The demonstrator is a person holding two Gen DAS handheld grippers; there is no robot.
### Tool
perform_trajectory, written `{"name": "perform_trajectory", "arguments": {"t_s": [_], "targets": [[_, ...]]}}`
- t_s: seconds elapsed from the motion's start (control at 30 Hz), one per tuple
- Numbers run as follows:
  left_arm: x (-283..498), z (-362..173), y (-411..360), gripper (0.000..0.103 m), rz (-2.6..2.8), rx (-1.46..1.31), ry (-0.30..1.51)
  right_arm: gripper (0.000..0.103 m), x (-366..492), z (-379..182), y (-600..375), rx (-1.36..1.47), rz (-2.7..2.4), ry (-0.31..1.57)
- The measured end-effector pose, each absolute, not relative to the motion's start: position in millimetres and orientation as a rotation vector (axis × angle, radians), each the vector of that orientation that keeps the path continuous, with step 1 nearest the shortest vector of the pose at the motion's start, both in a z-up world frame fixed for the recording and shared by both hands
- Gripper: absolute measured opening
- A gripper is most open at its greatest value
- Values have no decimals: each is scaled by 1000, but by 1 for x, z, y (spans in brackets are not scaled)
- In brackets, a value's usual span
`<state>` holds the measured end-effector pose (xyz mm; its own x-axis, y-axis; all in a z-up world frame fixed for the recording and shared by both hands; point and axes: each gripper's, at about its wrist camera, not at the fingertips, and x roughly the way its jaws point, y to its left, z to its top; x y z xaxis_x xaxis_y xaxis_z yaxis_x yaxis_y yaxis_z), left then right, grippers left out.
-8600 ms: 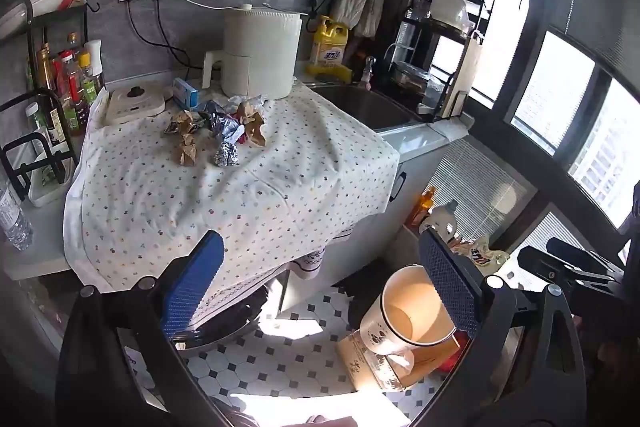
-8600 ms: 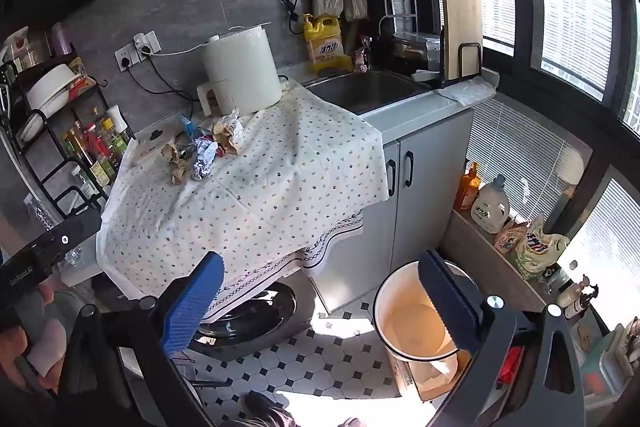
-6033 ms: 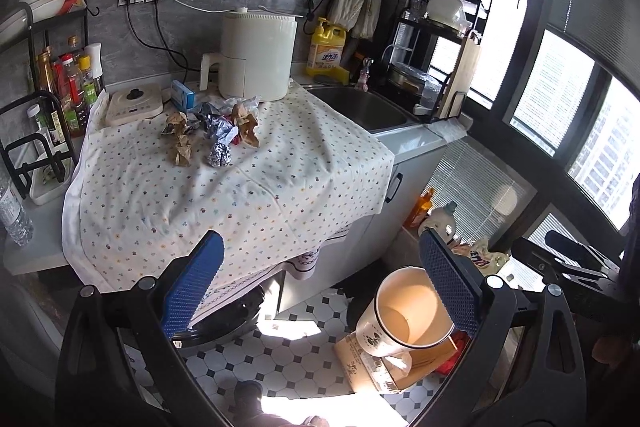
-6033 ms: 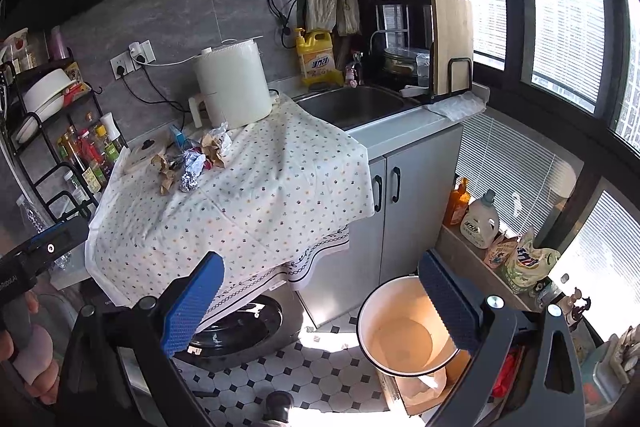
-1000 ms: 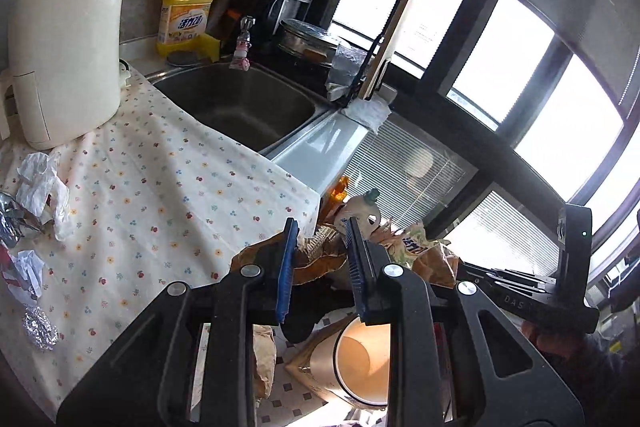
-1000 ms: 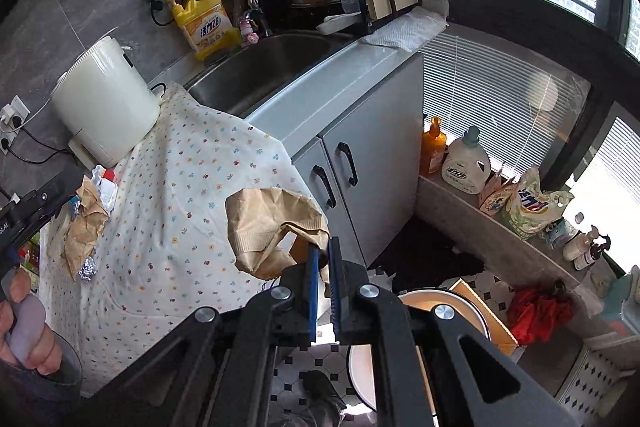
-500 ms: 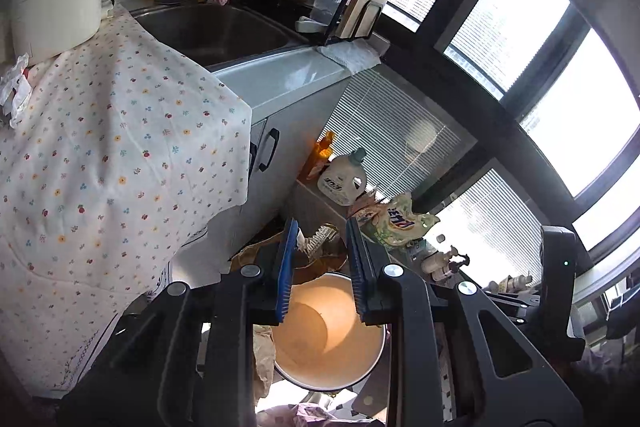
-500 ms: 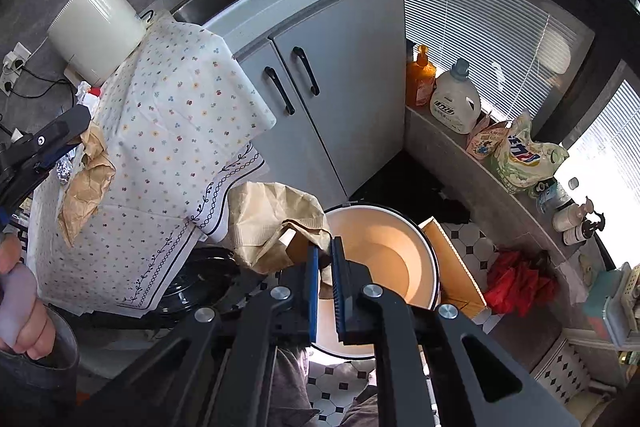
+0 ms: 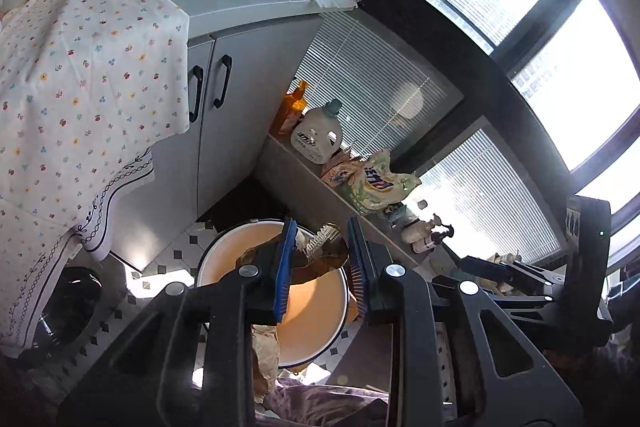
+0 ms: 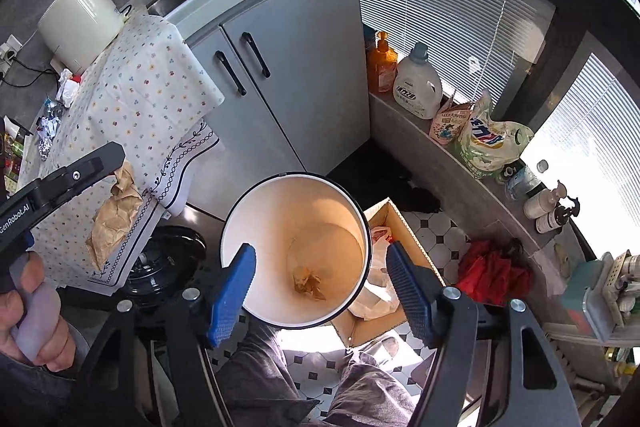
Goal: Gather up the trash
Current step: 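Open the right tool to drop the paper into the bucket, then grasp the foil ball with the left tool while the right tool approaches the red wrapper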
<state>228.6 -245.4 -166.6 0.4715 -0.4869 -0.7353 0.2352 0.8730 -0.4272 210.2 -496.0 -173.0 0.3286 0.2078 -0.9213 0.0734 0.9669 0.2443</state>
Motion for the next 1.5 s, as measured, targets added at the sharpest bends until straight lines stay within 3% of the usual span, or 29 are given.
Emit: {"name": "perform_trajectory", "arguments": {"t_s": [0.17, 0.23, 0.3, 0.37, 0.43, 0.8, 0.97, 1.2, 1.5], "targets": [[236, -179, -272, 32, -516, -271, 1054, 67, 212, -153, -519, 299, 25, 1165], [239, -181, -277, 45, -533, -272, 1076, 67, 212, -147, -525, 320, 10, 1144], [239, -176, -278, 50, -531, -242, 1067, 68, 214, -144, -527, 334, 4, 1134], [241, -172, -274, 63, -535, -243, 1066, 68, 215, -143, -526, 344, 5, 1131], [242, -167, -265, 67, -523, -253, 1053, 68, 217, -141, -524, 345, 7, 1130], [244, -131, -183, 76, -327, -251, 963, 79, 243, -126, -471, 342, 86, 1109], [242, -114, -123, 85, -207, -285, 906, 85, 263, -111, -424, 314, 160, 1080], [241, -108, -38, 87, -71, -336, 860, 95, 290, -92, -350, 260, 246, 1047], [248, -116, 57, 87, 41, -390, 830, 95, 323, -84, -277, 206, 282, 1043]]}}
